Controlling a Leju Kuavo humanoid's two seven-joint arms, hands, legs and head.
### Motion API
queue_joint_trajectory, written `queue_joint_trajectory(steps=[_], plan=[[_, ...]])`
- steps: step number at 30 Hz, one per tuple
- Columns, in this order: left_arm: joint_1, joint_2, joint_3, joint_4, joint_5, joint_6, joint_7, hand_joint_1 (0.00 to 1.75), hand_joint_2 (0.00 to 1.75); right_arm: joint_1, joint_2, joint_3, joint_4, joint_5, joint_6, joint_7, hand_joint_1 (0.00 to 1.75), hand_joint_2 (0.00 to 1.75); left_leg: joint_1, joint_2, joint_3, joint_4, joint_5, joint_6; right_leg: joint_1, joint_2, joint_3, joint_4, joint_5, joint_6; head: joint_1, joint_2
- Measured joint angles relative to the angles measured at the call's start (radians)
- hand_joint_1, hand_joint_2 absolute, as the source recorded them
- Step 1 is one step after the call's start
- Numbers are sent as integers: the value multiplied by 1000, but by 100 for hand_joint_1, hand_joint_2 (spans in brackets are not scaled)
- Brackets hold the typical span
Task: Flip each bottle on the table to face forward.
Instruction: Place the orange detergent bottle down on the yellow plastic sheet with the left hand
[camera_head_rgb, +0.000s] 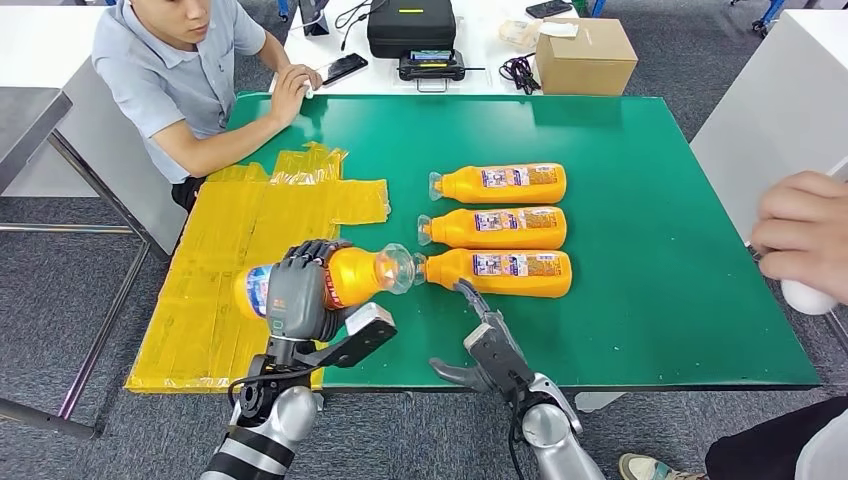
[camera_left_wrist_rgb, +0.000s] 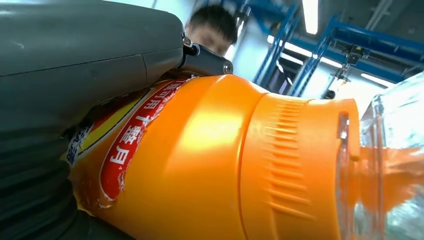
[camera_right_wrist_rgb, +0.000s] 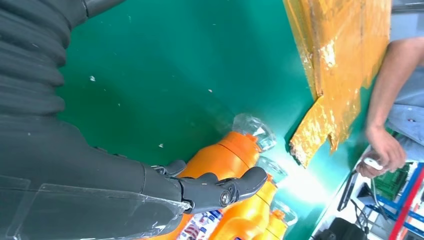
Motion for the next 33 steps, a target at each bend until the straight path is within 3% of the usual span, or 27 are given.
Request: queue_joint_trajectory(steps=[5,11,19,24,28,30,33], plan=[[-46,15,17,74,-166,-8,73,159,175,-20,-3,0,14,-3,1,-12,0,175,0,0,0,0,0,0,0,0,0,0,0,0,0,0],[-156,47,17,263,-269,-17,118,165,175,-52,-6,0,35,-9,0,-33,0,175,0,0,0,0,1,0,0,0,0,0,0,0,0,0],[-317,146,-103,579,-309,-25,152,140,175,-70,-12,0,75,-15,-10,-70,0,175,0,0,0,0,1,0,0,0,0,1,0,0,0,0],[-360,183,-153,685,-289,-60,122,108,175,-70,-17,-2,89,-15,-13,-74,0,175,0,0,0,0,1,0,0,0,0,1,0,0,0,0],[-389,190,-150,727,-238,-99,113,51,175,-69,-19,-3,98,-15,-17,-74,0,175,0,0,0,0,1,0,0,0,1,1,0,0,0,0],[-397,191,-142,741,-217,-111,104,43,175,-69,-20,-3,100,-14,-19,-75,0,175,0,0,1,0,1,0,0,0,1,1,0,0,0,0],[-401,192,-126,754,-190,-119,90,9,175,-67,-20,-4,102,-12,-21,-75,0,175,0,0,2,0,1,0,0,0,2,1,0,0,0,0]])
